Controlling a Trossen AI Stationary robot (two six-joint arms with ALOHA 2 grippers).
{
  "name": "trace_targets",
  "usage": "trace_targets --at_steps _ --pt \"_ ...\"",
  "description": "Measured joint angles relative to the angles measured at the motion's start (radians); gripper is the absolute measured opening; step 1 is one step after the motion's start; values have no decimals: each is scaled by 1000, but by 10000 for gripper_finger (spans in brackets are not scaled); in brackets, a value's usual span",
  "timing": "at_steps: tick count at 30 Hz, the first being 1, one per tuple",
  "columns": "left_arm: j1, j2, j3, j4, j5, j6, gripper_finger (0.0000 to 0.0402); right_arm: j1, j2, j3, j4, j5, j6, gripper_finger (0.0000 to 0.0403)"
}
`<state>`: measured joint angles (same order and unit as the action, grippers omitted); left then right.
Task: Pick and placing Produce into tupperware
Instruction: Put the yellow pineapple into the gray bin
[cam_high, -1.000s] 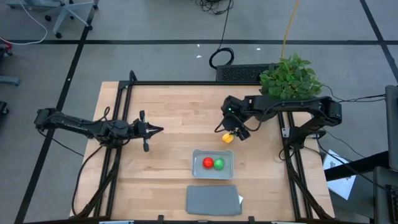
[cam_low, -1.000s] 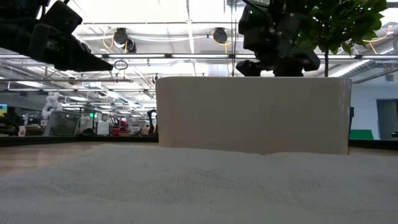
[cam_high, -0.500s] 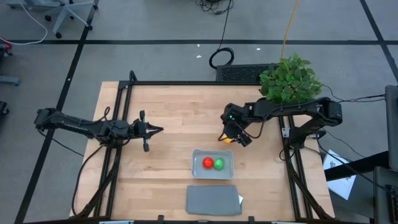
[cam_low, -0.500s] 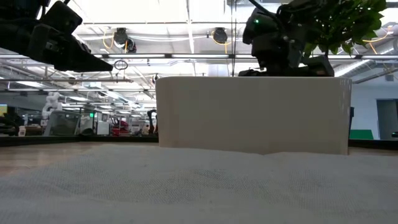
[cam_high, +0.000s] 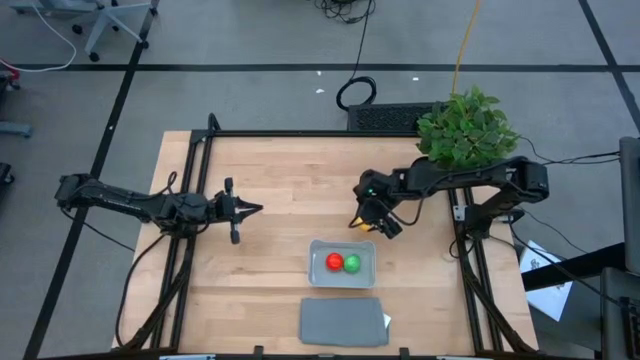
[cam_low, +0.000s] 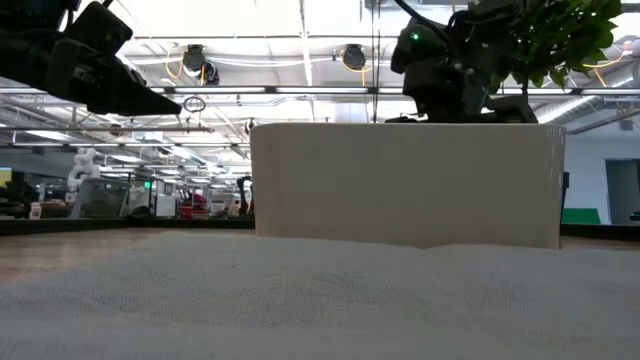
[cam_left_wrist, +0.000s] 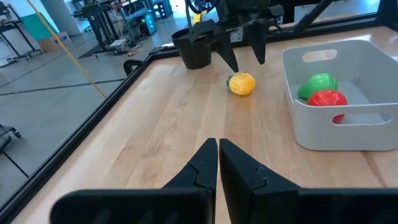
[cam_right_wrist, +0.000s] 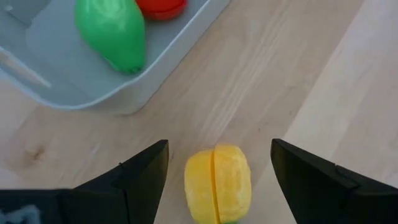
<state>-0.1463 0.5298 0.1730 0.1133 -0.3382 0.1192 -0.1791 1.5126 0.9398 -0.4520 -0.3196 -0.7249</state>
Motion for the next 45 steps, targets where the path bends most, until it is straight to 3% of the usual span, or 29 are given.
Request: trace_targets --at_steps 31,45 --pt "1 0 0 -14 32 -3 21 4 168 0 31 28 2 272" --pt "1 0 0 -14 33 -10 21 4 166 0 25 35 6 191"
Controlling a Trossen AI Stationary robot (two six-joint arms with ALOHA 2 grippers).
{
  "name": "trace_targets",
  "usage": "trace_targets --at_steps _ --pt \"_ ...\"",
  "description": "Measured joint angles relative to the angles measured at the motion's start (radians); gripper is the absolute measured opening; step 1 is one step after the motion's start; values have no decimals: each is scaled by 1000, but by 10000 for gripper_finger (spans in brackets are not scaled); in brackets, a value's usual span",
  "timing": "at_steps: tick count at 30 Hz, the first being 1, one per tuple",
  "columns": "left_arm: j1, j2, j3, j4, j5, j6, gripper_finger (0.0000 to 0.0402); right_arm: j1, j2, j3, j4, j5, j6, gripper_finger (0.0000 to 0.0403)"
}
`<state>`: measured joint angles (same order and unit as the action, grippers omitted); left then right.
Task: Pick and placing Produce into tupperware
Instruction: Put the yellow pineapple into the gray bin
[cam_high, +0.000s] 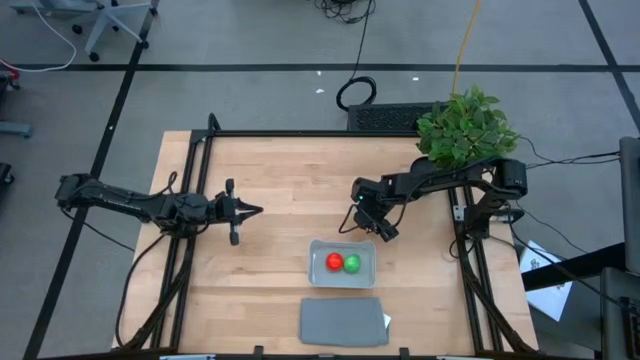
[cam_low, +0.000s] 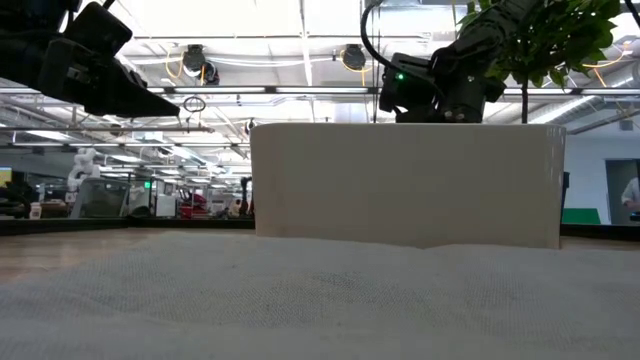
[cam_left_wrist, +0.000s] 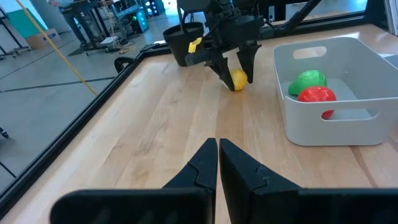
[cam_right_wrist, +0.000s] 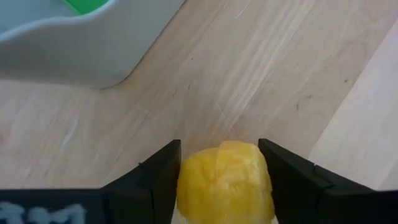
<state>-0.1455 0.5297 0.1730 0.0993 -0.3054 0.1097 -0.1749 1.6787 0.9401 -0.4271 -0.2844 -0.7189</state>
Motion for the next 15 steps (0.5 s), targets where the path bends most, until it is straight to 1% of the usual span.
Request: trace_targets --at_steps 3,9,15 --pt "0 0 0 0 0 0 21 0 0 0 -1 0 3 184" --pt "0 0 0 0 0 -1 21 0 0 0 -3 0 4 190" --pt "0 0 0 1 -3 -2 21 0 0 0 -3 0 36 185"
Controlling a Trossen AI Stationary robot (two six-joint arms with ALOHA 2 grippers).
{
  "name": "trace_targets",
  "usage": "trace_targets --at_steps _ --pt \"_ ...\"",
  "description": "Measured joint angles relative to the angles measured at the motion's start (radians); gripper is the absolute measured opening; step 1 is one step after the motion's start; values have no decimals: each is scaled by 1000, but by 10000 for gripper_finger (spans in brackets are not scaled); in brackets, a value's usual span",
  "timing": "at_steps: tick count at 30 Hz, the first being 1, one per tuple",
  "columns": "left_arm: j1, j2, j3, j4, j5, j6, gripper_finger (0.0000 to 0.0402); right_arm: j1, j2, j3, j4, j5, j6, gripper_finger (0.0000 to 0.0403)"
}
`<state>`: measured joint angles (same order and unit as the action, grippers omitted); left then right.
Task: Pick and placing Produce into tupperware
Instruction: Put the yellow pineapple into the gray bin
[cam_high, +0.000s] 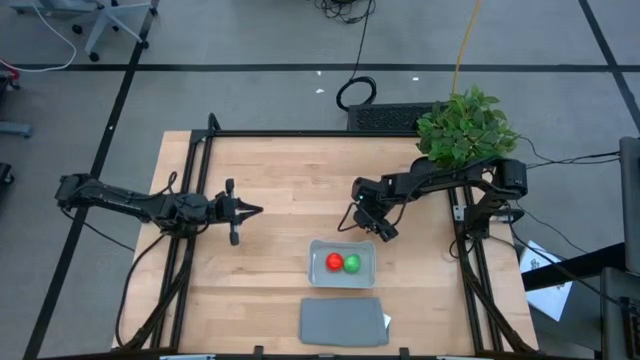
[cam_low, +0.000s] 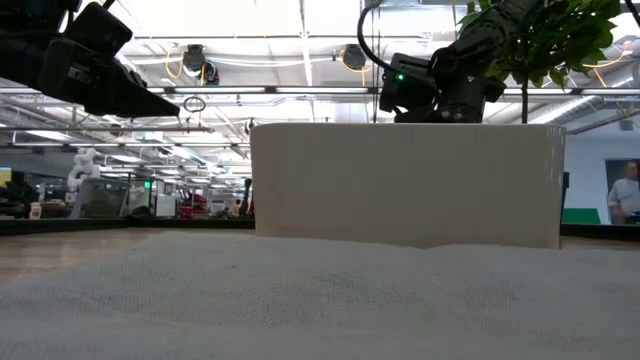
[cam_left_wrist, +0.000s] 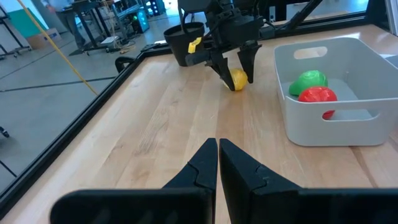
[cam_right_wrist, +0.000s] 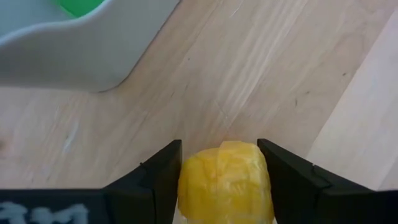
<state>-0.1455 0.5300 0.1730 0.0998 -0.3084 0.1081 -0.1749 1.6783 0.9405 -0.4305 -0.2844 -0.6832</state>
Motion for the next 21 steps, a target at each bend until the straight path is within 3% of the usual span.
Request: trace_targets --at_steps 21 --pt "0 0 0 0 -5 5 21 0 -13 0 -10 0 28 186"
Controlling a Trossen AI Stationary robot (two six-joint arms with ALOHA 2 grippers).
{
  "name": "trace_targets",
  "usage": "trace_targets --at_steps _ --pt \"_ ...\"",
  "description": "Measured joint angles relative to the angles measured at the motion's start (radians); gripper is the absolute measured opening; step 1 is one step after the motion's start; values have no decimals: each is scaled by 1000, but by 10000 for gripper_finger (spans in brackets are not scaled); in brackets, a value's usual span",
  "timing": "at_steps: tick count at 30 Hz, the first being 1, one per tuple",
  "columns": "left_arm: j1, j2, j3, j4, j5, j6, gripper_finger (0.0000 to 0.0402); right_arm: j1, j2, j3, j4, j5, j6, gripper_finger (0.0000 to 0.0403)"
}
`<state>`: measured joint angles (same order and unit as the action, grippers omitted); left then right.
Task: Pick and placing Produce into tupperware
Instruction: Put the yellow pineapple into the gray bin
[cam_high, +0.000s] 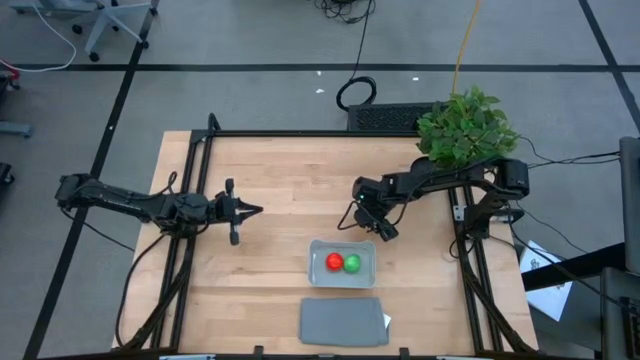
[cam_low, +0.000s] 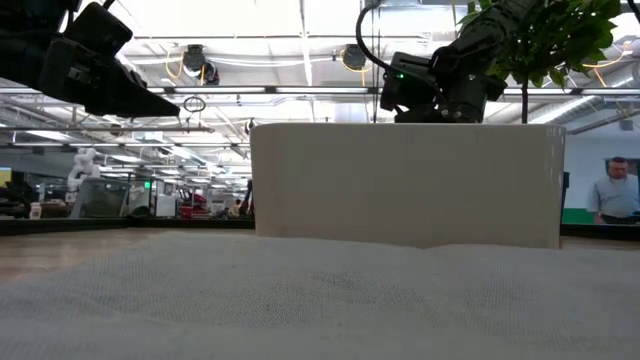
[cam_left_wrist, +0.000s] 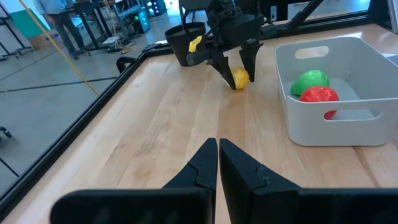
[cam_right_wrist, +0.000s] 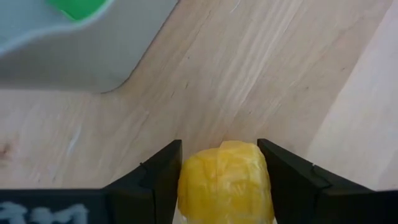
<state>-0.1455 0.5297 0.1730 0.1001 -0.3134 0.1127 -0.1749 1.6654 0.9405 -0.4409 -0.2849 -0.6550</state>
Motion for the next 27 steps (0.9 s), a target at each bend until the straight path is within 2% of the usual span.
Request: trace_targets --at_steps 15,27 --pt "0 0 0 0 0 -9 21 -2 -147 0 0 0 50 186" --pt "0 0 0 1 0 -14 21 0 -185 0 5 -4 65 186"
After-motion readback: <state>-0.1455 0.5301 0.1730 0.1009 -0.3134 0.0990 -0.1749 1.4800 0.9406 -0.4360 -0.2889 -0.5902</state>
